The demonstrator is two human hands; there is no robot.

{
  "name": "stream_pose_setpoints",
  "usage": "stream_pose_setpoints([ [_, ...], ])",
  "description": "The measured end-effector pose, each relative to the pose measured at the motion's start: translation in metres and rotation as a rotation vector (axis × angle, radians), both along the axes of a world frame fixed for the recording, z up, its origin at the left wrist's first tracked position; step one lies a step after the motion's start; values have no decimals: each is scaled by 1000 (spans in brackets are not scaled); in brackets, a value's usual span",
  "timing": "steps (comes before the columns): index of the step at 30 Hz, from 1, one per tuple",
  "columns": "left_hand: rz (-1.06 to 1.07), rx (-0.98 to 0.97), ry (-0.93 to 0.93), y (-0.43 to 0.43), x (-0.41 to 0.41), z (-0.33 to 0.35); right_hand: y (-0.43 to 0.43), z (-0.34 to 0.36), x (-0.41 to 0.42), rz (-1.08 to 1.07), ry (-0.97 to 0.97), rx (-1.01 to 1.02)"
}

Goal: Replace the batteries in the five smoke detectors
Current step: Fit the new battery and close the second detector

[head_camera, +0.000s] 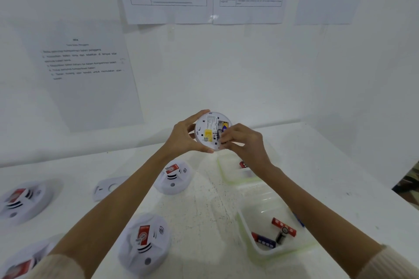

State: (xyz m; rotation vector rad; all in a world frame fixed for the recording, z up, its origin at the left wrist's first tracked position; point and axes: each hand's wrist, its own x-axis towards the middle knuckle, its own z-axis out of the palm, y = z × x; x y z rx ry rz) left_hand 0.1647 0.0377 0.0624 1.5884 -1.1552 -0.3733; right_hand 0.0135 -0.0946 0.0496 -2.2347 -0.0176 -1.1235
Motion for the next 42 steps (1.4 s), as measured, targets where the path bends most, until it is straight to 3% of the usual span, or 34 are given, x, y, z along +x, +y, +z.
stream_pose_setpoints([
  [3, 2, -8, 3, 1, -1, 0, 2, -5, 3, -32, -2, -33],
  [8, -10, -19, 2, -1, -5, 3, 0, 2, 5, -210, 41, 174],
  [13, -10, -17, -10, -5, -5, 5, -3, 10, 7, 1, 246, 681],
  [24, -23, -7, -79, -11, -6, 2, 2, 11, 10, 84, 168, 1035],
  [29, -21, -2, -92, -11, -4, 1, 0, 11, 8, 85, 186, 991],
  [36, -10, -26, -79, 0, -2, 7, 0, 5, 14, 6, 224, 612],
  [42, 23, -4, -47, 37, 11, 13, 9, 12, 22, 101, 354, 322],
])
